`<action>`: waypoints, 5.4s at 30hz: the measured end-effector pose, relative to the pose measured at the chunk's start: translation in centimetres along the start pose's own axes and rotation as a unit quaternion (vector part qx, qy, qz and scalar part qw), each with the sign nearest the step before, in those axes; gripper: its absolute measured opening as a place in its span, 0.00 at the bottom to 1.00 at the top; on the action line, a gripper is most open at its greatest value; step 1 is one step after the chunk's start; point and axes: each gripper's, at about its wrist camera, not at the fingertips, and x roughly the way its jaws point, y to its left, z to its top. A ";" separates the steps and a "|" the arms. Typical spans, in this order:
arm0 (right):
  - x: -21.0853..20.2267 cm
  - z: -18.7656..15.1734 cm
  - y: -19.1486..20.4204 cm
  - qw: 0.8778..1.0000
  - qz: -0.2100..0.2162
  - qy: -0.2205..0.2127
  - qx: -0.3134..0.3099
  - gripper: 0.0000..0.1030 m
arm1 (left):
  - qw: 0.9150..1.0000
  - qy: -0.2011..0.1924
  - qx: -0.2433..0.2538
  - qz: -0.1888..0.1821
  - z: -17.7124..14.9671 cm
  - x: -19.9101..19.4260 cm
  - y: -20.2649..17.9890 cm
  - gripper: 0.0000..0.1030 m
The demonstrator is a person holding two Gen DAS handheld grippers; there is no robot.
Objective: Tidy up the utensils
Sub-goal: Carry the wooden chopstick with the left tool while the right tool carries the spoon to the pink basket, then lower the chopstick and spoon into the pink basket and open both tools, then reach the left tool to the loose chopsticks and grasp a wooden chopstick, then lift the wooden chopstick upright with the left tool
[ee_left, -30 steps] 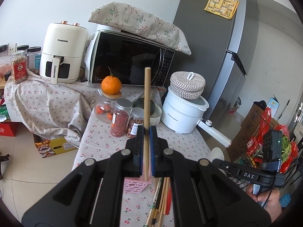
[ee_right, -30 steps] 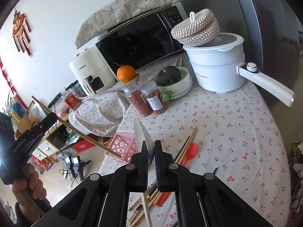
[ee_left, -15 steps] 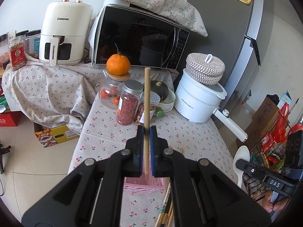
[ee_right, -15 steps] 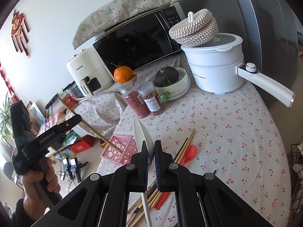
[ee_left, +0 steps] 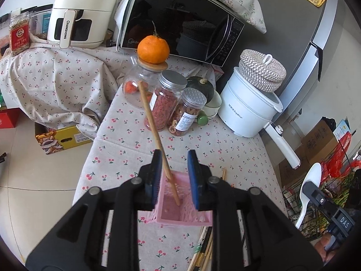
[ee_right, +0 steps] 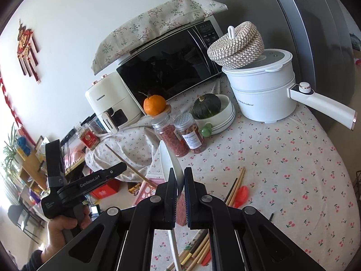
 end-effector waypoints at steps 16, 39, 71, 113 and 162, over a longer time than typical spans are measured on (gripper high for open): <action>9.6 0.9 5.4 0.987 -0.064 -0.127 0.072 0.06 | 0.994 0.052 0.014 0.091 -1.7 -3.2 5.5 0.68; 10.2 -2.0 6.7 0.980 -0.129 -0.130 0.081 0.23 | 0.994 0.076 0.032 0.074 -2.7 -3.0 5.5 0.68; -0.1 -3.8 -9.0 0.963 -0.192 0.170 0.082 0.74 | 0.976 0.183 0.117 -0.006 -9.0 -0.2 -7.0 0.78; 1.6 -4.2 -17.7 0.939 -0.219 0.242 0.110 0.74 | 0.942 0.274 0.162 0.111 -7.9 17.6 -15.1 0.05; 2.1 -4.6 -17.9 0.936 -0.205 0.257 0.124 0.74 | 0.951 0.235 0.177 0.092 -6.5 15.6 -16.8 0.07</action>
